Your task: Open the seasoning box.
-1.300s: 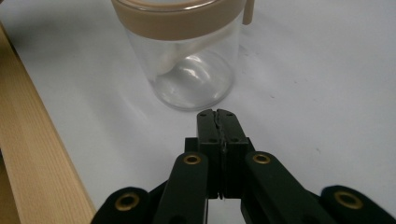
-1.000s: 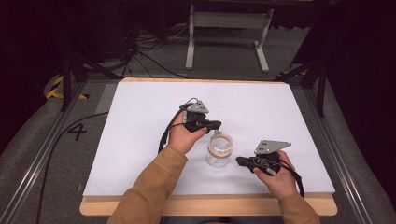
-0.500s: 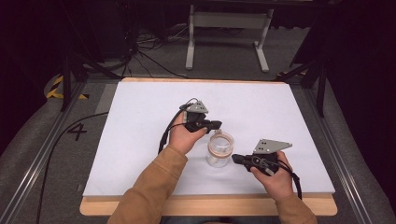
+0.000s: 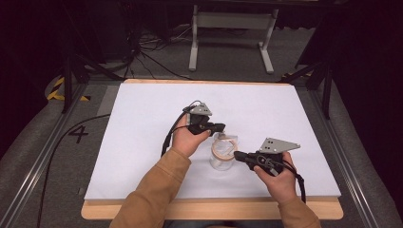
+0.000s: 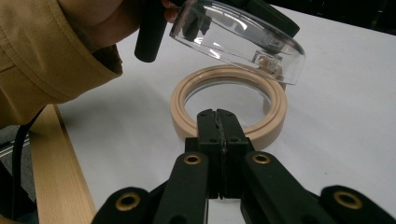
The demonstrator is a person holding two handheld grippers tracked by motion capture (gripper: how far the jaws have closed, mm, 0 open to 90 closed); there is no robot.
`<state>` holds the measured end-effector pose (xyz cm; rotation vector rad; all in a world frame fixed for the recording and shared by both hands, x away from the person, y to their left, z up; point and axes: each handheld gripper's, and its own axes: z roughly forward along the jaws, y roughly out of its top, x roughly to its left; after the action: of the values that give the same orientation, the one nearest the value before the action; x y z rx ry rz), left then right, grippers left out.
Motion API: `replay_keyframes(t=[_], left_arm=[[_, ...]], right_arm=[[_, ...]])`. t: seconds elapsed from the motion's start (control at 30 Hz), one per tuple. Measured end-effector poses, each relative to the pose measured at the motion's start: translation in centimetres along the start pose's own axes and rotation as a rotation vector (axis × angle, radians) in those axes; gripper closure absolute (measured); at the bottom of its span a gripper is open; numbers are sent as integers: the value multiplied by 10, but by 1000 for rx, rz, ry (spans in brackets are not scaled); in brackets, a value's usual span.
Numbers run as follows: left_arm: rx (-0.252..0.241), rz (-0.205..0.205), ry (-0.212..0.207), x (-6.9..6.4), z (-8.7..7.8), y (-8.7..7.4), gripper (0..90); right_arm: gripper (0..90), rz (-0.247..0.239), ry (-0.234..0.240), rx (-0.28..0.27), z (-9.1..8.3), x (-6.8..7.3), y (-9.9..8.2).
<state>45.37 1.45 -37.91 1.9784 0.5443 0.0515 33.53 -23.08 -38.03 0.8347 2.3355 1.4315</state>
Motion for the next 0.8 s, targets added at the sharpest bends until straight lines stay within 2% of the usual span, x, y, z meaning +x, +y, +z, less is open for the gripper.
replay_keyframes(t=[0.23, 0.43, 0.8], left_arm=[[-5, -5, -4, -1, 0, 0, 897], [-9, 13, 6, -1, -5, 0, 891], [-17, -6, 38, -1, -30, -4, 884]], right_arm=[[900, 3, 4, -16, 1, 0, 2], [900, -3, 3, -15, 1, 0, 3], [900, -23, 12, -25, 1, -3, 9]])
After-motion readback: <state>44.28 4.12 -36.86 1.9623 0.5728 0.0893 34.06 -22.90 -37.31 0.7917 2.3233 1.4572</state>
